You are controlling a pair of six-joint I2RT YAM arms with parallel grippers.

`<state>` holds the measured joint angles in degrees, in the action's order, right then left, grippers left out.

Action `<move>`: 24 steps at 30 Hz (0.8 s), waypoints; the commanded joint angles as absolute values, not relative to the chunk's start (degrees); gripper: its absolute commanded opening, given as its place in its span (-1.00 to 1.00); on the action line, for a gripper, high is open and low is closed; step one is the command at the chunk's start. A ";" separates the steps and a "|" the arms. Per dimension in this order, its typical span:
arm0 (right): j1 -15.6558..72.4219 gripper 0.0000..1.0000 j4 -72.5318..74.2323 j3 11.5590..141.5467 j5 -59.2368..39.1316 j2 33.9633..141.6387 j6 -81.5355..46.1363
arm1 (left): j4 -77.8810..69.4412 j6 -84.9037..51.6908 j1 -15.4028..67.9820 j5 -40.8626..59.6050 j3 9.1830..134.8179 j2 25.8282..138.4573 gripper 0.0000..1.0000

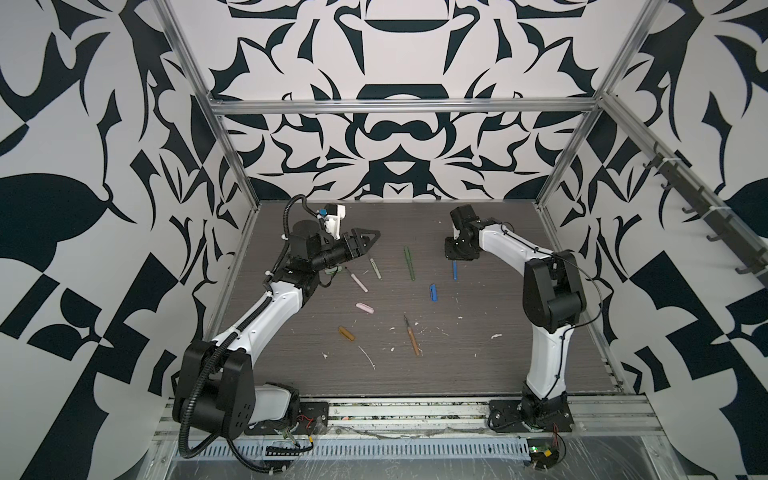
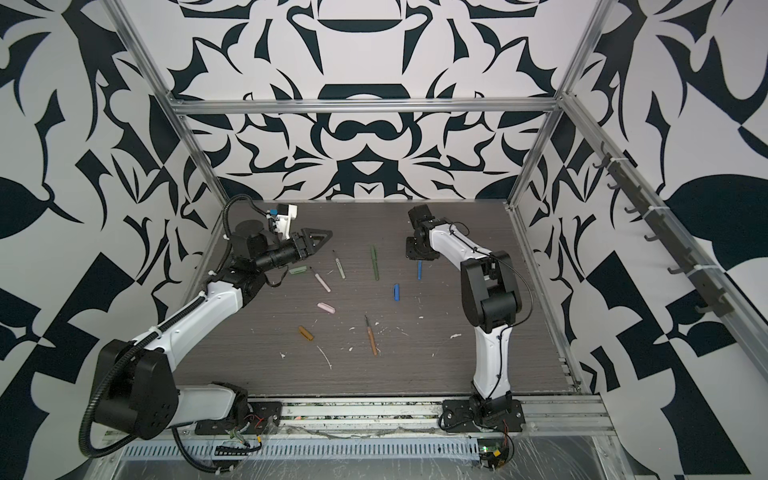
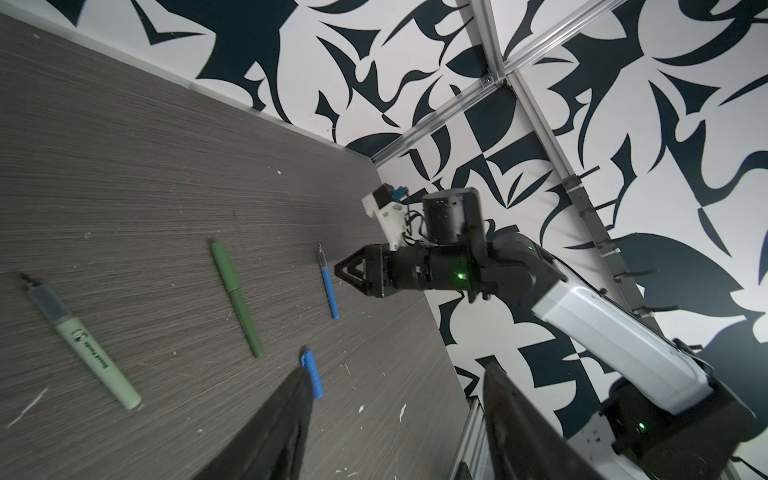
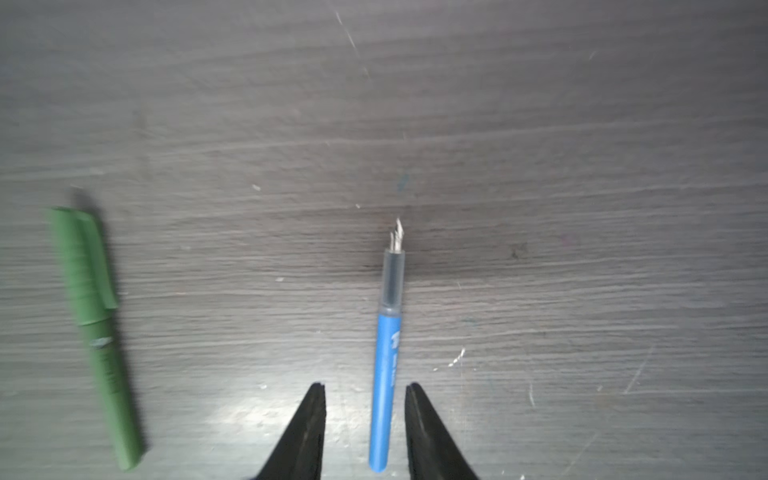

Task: Insert the pens into the pen caps

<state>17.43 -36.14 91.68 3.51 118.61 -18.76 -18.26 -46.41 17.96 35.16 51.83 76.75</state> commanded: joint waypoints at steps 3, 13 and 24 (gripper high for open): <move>16.28 -0.36 -40.50 97.15 3.54 121.54 -17.40 | -19.43 -45.53 19.37 36.76 54.23 77.95 0.35; 15.38 -0.87 -39.77 96.49 1.70 122.63 -18.58 | -19.42 -45.53 19.64 37.52 54.66 78.35 0.35; 16.72 -0.92 -23.66 79.18 -5.83 99.23 -25.95 | -27.44 -44.95 22.60 44.10 53.84 80.10 0.33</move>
